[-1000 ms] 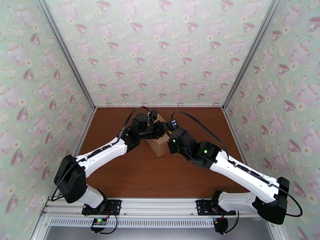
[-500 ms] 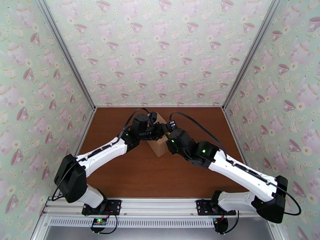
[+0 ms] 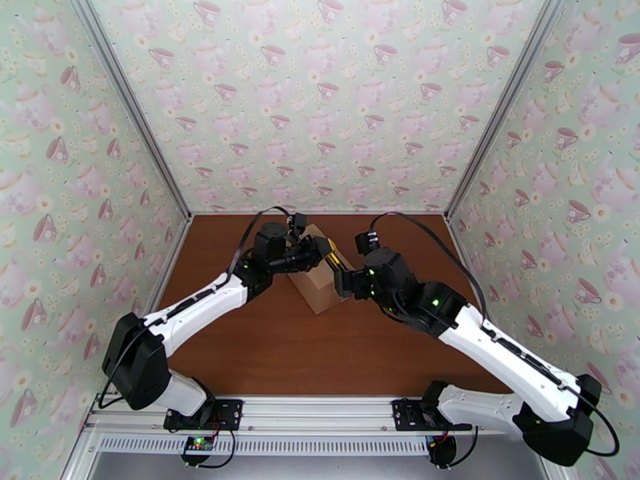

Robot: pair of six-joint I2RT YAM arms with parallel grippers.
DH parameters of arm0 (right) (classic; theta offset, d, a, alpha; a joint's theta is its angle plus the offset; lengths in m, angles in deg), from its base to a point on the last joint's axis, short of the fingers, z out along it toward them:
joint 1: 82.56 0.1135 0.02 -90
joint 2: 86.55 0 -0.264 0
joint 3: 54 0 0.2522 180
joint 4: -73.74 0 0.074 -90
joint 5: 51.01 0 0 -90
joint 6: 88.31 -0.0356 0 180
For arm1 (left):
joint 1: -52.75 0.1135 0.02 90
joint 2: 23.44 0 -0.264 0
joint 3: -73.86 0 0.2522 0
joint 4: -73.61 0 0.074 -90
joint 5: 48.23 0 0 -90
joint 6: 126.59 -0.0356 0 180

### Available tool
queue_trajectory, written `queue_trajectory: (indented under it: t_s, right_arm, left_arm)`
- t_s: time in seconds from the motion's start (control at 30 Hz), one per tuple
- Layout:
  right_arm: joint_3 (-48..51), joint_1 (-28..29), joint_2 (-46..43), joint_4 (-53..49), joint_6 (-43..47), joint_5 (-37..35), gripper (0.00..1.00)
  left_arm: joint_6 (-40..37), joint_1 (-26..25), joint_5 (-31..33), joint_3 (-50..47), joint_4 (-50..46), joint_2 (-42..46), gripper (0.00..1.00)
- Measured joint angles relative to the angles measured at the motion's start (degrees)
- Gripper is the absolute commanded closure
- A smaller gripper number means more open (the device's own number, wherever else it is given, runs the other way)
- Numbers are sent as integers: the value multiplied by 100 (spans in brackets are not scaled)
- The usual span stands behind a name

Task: Unpack the express box

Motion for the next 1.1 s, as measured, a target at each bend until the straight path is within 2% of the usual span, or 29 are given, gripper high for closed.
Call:
queue_trajectory:
  t_s: [0.27, 0.43, 0.57, 0.77, 0.9, 0.97, 1.07, 1.1]
  right_arm:
    - [-118, -46, 494, 111, -46, 444, 19]
    - [-267, -46, 634, 205, -70, 551, 42]
    - [-356, -59, 713, 280, -87, 527, 45]
    - [-365, -72, 756, 295, -81, 525, 43]
    - [-367, -72, 785, 315, 11, 527, 56]
    - [-367, -35, 787, 328, 50, 533, 56]
    - [-367, -39, 798, 345, 39, 527, 42]
    - [-367, -46, 800, 348, 52, 509, 43]
  left_arm:
    - [-17, -39, 2, 0, 2, 11, 100]
    - [-17, -76, 4, 0, 2, 11, 100]
    - [-17, -76, 15, 0, 2, 13, 100]
    - [-15, -76, 66, 0, 4, 13, 100]
    - [-22, -76, 76, 0, -4, 13, 100]
    - [-37, -87, 90, 0, -35, 13, 100]
    - [-31, -87, 105, 0, -33, 13, 100]
    - [-28, -87, 109, 0, -7, 13, 100]
